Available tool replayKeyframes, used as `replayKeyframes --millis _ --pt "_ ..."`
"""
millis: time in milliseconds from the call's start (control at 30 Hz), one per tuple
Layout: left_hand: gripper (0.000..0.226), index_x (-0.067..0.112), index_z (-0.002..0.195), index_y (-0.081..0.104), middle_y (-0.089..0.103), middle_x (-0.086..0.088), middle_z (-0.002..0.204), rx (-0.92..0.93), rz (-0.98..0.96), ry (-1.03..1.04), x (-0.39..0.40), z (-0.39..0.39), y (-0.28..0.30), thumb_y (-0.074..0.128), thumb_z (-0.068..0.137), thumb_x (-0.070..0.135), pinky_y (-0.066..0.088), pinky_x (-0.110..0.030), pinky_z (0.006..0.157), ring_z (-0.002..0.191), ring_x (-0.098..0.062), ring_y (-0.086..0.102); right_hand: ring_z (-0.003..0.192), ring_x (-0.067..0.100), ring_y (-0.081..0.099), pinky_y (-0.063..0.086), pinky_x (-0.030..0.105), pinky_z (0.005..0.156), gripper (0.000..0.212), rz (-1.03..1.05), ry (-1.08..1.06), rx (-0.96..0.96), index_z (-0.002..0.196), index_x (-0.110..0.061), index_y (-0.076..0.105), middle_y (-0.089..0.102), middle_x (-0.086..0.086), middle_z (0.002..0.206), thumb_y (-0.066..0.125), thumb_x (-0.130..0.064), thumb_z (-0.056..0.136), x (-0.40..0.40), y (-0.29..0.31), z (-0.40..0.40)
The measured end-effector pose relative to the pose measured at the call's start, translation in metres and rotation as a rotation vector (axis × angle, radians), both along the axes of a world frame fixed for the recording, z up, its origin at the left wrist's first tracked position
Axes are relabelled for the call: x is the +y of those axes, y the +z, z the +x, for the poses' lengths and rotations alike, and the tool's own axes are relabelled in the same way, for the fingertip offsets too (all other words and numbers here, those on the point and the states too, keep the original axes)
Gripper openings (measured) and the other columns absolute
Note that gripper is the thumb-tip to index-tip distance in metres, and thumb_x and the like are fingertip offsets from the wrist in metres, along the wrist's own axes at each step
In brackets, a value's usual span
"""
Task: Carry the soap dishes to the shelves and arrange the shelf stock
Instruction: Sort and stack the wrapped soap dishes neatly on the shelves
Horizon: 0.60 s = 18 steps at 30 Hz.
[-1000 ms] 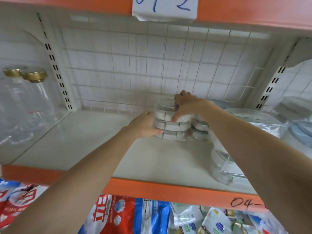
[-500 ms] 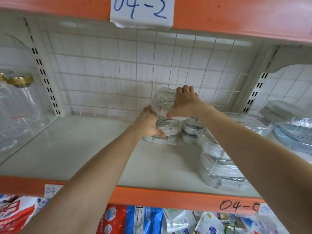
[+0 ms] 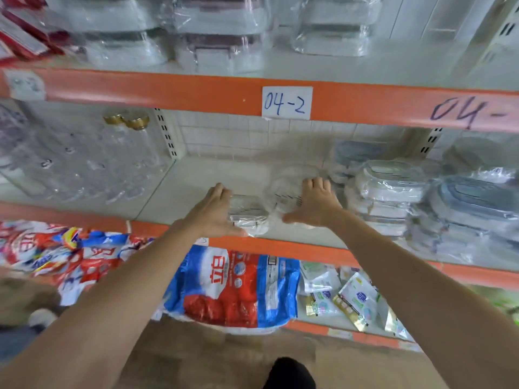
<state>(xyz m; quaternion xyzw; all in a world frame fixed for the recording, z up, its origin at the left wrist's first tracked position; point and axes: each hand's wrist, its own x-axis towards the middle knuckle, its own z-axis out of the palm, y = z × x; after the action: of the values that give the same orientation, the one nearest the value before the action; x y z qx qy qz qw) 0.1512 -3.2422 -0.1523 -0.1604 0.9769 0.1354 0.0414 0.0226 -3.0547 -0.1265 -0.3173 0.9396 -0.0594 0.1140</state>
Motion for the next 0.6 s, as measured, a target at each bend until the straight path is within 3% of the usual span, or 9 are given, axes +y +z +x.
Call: replayKeyframes --millis 333,600 --pt "0.098 0.002 0.137 0.033 0.03 -0.006 0.13 -0.175 -0.055 -0.14 0.076 0.104 0.117 0.074 0.069 0.059 0.037 -0.036 0.104 0.123 -0.02 0.032 0.132 0.03 0.025 0.027 0.039 0.11 0.103 0.089 0.002 -0.134 0.143 -0.004 0.02 0.028 0.014 0.14 0.069 -0.061 0.072 0.086 0.103 0.114" --pt "0.1 0.004 0.135 0.036 0.031 -0.003 0.129 -0.148 -0.135 -0.155 0.113 0.129 0.214 0.074 0.065 0.065 0.037 -0.033 0.103 0.124 -0.017 0.033 0.138 0.032 0.019 0.026 0.044 0.113 0.11 0.054 0.046 -0.143 0.147 -0.005 0.017 0.023 0.015 0.147 0.07 -0.063 0.07 0.146 0.184 0.137"
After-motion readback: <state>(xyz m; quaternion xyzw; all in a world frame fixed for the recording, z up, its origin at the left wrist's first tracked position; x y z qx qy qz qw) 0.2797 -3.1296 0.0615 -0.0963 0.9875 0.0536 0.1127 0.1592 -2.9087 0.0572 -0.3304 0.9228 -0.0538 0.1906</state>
